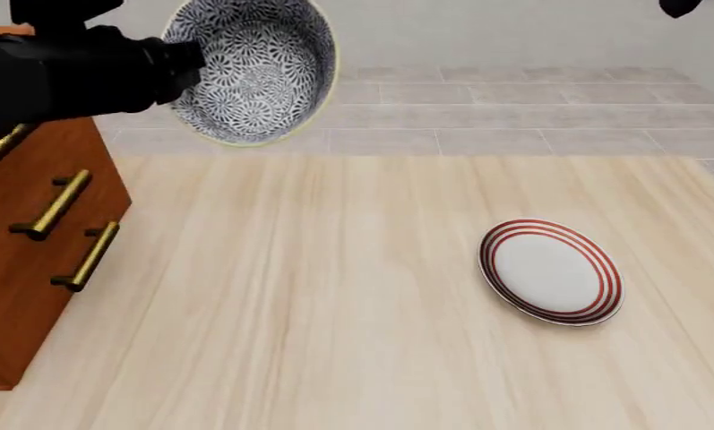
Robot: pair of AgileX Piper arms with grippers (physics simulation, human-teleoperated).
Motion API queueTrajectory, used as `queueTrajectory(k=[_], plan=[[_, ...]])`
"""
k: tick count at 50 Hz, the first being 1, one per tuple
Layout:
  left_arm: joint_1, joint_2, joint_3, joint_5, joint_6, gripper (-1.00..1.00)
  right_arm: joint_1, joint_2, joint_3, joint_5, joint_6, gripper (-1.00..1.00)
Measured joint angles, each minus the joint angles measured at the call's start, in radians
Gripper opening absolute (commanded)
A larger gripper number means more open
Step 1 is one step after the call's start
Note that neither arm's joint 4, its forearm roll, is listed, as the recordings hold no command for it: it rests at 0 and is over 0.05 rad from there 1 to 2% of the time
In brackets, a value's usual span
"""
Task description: Put the bowl on top of the cabinet.
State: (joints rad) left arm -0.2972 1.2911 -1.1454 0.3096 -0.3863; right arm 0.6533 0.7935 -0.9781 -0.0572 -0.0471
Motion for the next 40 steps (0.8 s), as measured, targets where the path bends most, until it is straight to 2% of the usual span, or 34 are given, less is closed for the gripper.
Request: queueTrajectory(k=[12, 25, 33, 40], plan=[[0.045, 0.018, -0.093, 0.138, 0.008, -1.00, -0.006, -0.005, -0.008, 0.007, 0.006, 1.00], [0.084, 0.029, -0.163, 0.233, 0.013, -1.00, -0.001, -0.011, -0.015, 0.015, 0.009, 1.00], [0.100, 0.024, -0.204, 0.280, 0.013, -1.00, 0.057, -0.020, -0.010, -0.003, -0.001, 1.00], [0.102, 0.015, -0.227, 0.304, -0.002, -1.00, 0.140, -0.060, 0.017, -0.040, -0.042, 1.00]])
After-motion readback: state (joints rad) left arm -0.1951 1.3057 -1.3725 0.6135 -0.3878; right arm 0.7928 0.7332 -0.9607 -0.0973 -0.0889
